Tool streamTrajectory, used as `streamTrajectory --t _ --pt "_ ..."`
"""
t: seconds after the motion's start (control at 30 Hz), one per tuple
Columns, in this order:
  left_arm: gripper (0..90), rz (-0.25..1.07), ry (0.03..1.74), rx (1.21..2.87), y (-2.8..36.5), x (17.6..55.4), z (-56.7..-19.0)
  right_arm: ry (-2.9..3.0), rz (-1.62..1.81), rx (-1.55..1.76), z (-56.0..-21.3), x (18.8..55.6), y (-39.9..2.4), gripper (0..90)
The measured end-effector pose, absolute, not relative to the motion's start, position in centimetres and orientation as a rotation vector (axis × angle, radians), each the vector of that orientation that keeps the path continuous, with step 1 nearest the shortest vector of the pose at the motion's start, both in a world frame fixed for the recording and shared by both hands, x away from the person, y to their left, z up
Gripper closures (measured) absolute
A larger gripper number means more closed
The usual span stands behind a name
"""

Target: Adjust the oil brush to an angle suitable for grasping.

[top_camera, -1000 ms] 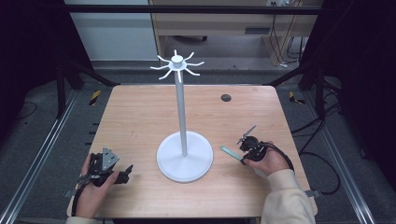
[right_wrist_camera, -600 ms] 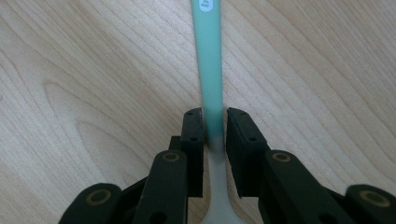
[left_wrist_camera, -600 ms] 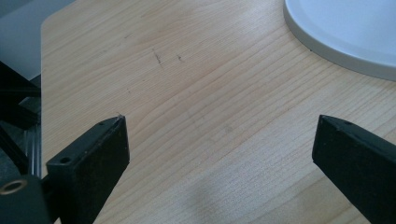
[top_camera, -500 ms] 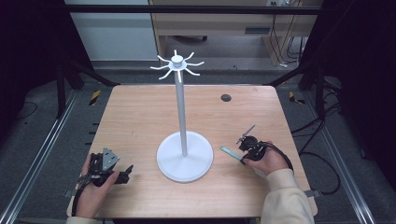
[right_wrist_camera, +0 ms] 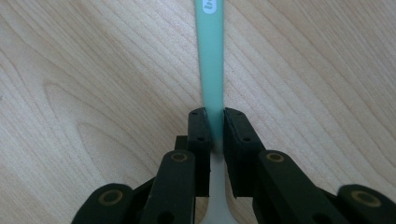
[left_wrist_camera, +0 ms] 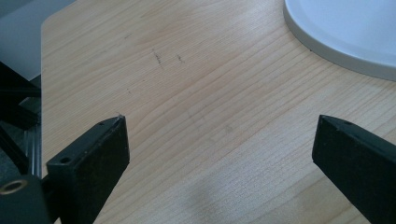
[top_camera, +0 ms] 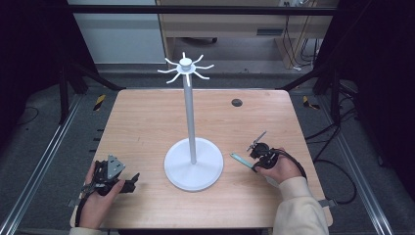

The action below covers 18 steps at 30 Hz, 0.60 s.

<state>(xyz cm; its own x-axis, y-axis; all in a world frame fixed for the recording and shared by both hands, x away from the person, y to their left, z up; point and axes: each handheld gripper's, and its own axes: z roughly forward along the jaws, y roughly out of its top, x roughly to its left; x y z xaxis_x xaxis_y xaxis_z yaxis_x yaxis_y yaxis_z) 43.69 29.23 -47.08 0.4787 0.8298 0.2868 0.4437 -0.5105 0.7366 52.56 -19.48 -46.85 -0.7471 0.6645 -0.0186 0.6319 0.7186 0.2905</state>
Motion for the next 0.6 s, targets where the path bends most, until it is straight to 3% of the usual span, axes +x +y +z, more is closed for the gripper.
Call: streamTrajectory --t 0.6 --pt "3.5 0.859 1.047 2.143 29.2 43.7 -47.1 2.716 0.537 1.077 -44.9 52.3 -19.5 82.3"
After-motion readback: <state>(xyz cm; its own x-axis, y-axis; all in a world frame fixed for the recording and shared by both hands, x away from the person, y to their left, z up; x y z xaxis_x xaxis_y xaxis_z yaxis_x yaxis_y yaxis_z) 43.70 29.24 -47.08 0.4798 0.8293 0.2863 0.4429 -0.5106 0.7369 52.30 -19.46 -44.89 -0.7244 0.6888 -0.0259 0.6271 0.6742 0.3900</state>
